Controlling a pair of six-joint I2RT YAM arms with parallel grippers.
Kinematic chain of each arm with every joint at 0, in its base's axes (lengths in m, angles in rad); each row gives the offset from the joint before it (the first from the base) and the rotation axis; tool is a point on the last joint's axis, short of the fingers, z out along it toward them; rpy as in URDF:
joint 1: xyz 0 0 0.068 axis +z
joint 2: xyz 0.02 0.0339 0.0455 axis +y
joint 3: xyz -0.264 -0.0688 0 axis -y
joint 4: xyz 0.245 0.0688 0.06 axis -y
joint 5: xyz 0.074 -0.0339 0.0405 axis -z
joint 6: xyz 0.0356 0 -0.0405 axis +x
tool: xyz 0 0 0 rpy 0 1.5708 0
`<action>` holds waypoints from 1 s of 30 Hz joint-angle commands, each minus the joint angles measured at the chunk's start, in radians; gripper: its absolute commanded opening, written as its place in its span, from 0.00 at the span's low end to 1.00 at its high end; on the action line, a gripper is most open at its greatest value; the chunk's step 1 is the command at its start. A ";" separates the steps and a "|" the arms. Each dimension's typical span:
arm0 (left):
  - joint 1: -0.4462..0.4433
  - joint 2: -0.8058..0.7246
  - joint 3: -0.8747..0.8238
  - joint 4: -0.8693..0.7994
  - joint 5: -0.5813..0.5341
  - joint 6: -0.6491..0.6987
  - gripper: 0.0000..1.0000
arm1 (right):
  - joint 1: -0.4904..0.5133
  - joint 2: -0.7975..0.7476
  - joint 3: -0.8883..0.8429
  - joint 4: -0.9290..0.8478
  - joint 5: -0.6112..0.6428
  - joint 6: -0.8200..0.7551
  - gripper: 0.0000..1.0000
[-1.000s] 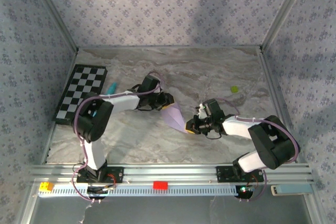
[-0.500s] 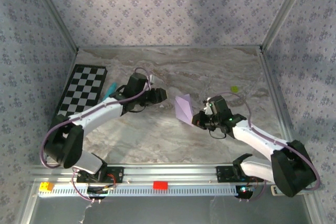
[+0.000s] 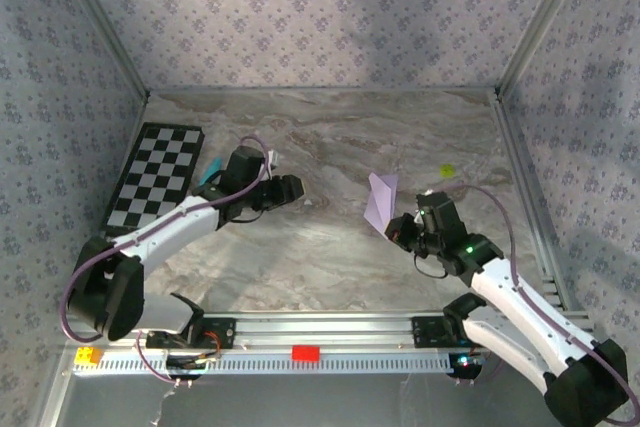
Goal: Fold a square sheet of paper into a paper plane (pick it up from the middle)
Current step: Turn over the paper at the center of the table.
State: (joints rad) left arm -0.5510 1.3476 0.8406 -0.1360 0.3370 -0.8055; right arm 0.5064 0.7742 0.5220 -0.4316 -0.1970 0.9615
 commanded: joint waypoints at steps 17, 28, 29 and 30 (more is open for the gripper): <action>0.102 -0.284 -0.079 -0.181 -0.143 0.089 0.51 | 0.026 0.115 0.311 -0.273 0.166 -0.379 0.05; 0.211 -0.449 -0.175 -0.239 -0.217 0.118 0.62 | 0.309 0.585 0.753 -0.733 0.911 -0.529 0.02; 0.223 -0.451 -0.177 -0.245 -0.217 0.122 0.63 | 0.339 0.644 0.790 -0.790 1.010 -0.497 0.03; 0.233 -0.453 -0.176 -0.252 -0.217 0.127 0.63 | 0.358 0.694 0.821 -0.848 1.074 -0.447 0.02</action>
State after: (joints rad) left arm -0.3412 0.9112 0.6720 -0.3515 0.1455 -0.7067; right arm 0.8143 1.3773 1.2713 -1.0481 0.5228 0.4786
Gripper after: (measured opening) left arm 0.625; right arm 0.051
